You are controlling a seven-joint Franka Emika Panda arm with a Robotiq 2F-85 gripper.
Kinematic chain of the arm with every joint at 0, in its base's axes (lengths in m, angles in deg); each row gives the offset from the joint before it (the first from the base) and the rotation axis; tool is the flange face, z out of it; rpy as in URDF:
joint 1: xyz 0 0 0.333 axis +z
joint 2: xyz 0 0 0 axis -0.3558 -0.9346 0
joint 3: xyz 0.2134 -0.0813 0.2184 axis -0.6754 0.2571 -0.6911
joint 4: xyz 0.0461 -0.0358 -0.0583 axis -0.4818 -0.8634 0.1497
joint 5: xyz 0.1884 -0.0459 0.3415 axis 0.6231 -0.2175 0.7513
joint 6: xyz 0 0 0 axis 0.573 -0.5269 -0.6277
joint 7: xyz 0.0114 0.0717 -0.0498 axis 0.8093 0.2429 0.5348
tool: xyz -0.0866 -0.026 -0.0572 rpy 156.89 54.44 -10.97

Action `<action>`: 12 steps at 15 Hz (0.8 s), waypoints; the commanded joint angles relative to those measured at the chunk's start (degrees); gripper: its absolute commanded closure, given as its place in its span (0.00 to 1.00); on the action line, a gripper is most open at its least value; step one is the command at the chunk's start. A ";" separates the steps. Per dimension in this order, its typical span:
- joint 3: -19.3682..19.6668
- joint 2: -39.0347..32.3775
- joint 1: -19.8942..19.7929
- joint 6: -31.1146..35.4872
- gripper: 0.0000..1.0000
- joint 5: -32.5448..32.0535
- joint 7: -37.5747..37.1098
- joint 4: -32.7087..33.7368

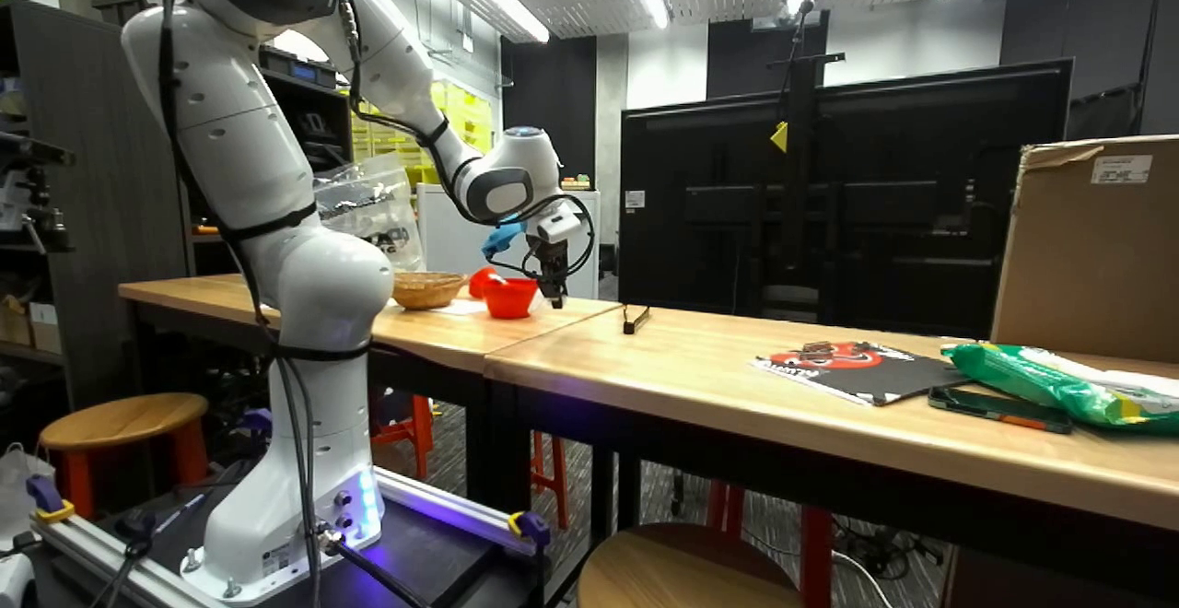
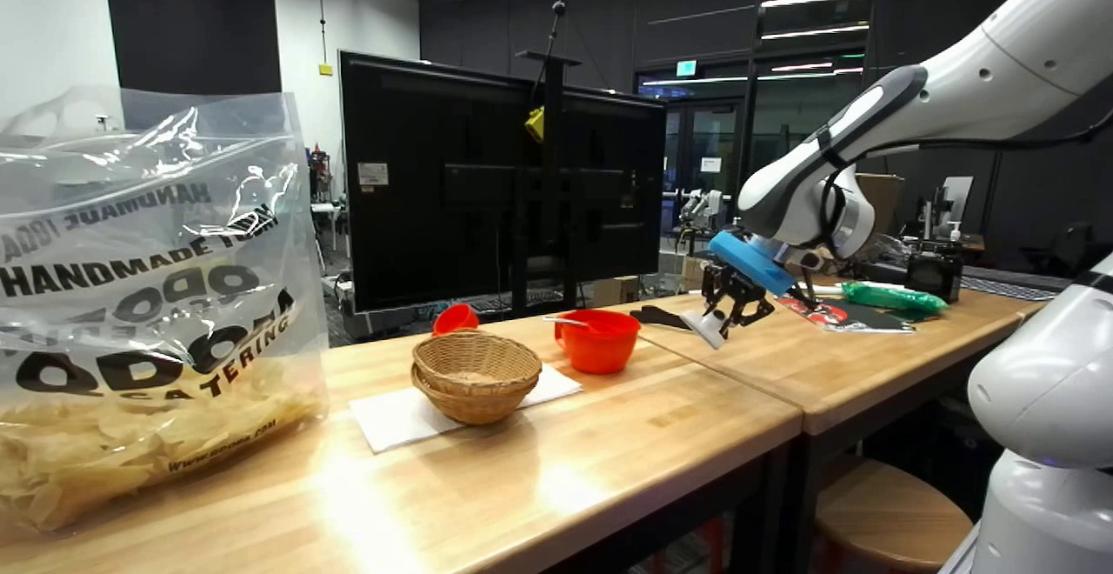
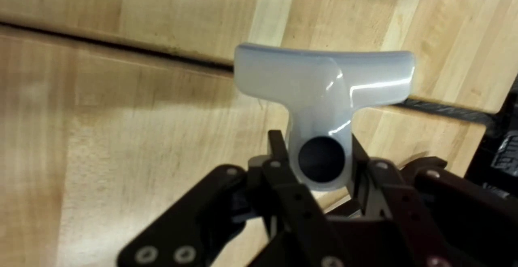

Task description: Move the white clip to the right

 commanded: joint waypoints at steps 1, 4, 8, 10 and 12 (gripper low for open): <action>-1.95 3.16 -4.03 -5.68 0.90 -3.16 -9.78 -1.58; -1.20 5.84 -4.86 -15.31 0.90 -6.72 -13.26 -0.82; -1.29 9.57 -5.55 -26.93 0.90 -11.33 -18.00 1.60; -0.92 9.96 -5.20 -30.69 0.90 -12.23 -18.99 3.21; -0.78 10.24 -4.87 -33.24 0.90 -12.54 -19.55 4.39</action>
